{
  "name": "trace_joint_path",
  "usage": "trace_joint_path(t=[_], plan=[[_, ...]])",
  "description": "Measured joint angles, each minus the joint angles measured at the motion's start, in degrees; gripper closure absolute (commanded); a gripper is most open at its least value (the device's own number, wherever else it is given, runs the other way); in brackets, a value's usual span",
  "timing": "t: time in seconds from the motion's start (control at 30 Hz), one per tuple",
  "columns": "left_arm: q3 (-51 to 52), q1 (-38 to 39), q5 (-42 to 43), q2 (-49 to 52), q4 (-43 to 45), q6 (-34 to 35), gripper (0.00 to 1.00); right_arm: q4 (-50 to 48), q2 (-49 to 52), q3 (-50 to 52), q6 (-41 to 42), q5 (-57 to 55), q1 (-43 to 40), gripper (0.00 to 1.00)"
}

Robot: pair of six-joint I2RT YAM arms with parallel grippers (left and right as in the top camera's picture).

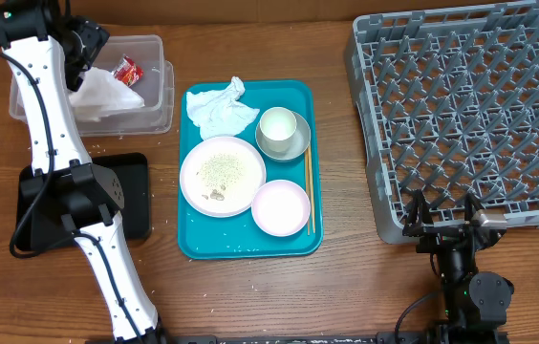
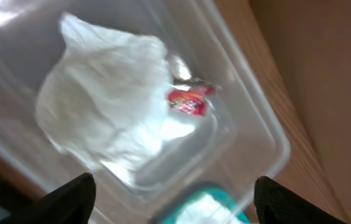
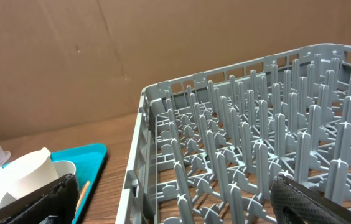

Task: Sort waste into correct bins and load items into the dishwasher
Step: 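Carry the tissues left and release them into the clear bin, then grasp the remaining white tissue on the teal tray with the left gripper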

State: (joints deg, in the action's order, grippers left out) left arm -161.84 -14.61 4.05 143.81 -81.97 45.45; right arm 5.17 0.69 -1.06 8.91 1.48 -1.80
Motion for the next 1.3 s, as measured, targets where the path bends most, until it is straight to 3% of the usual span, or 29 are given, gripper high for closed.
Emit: trace_joint_path(t=[0.27, 0.37, 0.53, 0.8, 0.93, 1.3], plan=[[-2.1, 1.68, 23.08, 0.0, 5.95, -17.79, 0.2, -0.02, 0.0, 0.0, 0.02, 0.02, 0.0, 0.0], [-2.1, 5.27, 26.38, 0.0, 3.5, -25.24, 0.21, 0.0, 0.0, 0.0, 0.0, 0.0, 0.0, 0.0], [-1.38, 14.47, 21.97, 0.0, -0.59, -33.62, 0.21, -0.02, 0.0, 0.0, 0.02, 0.0, 0.0, 0.0], [8.46, 26.29, 6.25, 0.0, 1.49, -38.75, 0.25, 0.0, 0.0, 0.0, 0.0, 0.0, 0.0, 0.0], [14.53, 27.26, 1.11, 0.0, 4.0, -39.58, 0.32, 0.0, 0.0, 0.0, 0.04, 0.04, 0.0, 0.0], [29.92, 26.45, -3.67, 0.0, 13.79, -39.91, 0.29, -0.02, 0.0, 0.0, 0.04, 0.0, 0.0, 0.0]])
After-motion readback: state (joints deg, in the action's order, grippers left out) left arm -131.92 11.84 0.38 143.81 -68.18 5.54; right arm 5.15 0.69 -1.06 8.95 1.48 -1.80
